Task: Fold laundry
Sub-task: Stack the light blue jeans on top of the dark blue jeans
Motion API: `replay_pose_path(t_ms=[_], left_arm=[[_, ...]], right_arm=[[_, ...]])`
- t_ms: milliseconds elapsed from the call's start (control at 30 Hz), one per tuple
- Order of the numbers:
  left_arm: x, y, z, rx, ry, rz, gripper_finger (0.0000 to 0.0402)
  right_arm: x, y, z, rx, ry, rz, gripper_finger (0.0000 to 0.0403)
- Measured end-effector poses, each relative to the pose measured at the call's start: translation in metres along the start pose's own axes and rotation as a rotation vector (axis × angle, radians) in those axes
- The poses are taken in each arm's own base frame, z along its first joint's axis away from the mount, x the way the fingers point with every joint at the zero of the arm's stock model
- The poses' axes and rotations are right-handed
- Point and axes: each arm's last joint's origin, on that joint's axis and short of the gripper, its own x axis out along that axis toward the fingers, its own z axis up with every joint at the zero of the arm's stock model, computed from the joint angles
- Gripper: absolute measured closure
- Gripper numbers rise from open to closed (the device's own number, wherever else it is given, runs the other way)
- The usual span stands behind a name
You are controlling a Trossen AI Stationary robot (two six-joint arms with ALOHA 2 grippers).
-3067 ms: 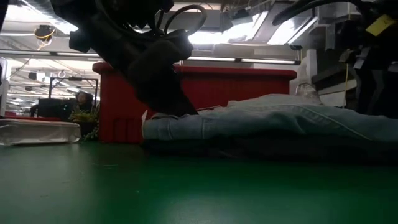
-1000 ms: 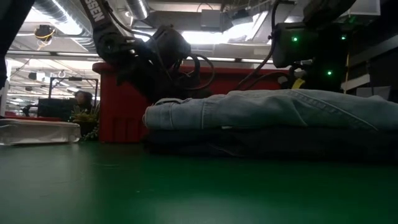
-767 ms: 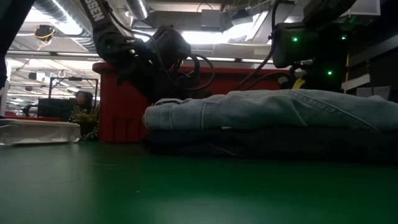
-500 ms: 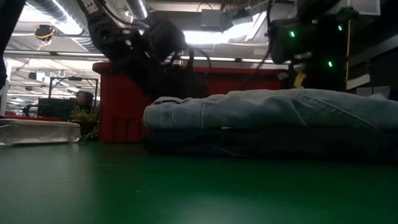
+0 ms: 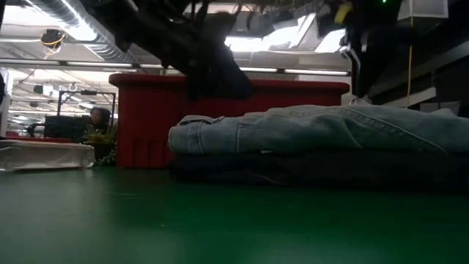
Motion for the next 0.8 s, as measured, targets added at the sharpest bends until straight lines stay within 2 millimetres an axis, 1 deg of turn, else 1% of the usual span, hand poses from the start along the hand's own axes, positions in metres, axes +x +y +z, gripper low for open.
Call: replay_pose_path(t_ms=[200, 300, 400, 500, 567, 667, 800], left_arm=[[-0.009, -0.029, -0.010, 0.040, 0.022, -0.099, 0.0278], [-0.015, -0.042, -0.015, 0.060, 0.028, -0.137, 0.0278], [-0.019, -0.051, -0.020, 0.084, 0.023, -0.135, 0.0278], [-0.018, -0.057, -0.028, 0.128, 0.031, -0.087, 0.0278], [-0.014, -0.057, -0.036, 0.144, 0.052, -0.049, 0.0278], [-0.005, -0.054, -0.050, 0.168, 0.103, -0.006, 0.0278], [0.008, -0.050, -0.069, 0.197, 0.172, 0.029, 0.0278]], right_arm=[[-0.015, 0.033, 0.000, -0.055, -0.157, 0.073, 0.0276], [-0.017, 0.049, 0.001, -0.072, -0.223, 0.076, 0.0276], [-0.015, 0.061, 0.004, -0.084, -0.271, 0.042, 0.0276], [-0.006, 0.070, 0.007, -0.100, -0.258, 0.014, 0.0276], [0.003, 0.076, 0.010, -0.115, -0.228, -0.004, 0.0276], [0.019, 0.083, 0.015, -0.131, -0.174, -0.027, 0.0276], [0.043, 0.095, 0.021, -0.158, -0.073, 0.004, 0.0276]])
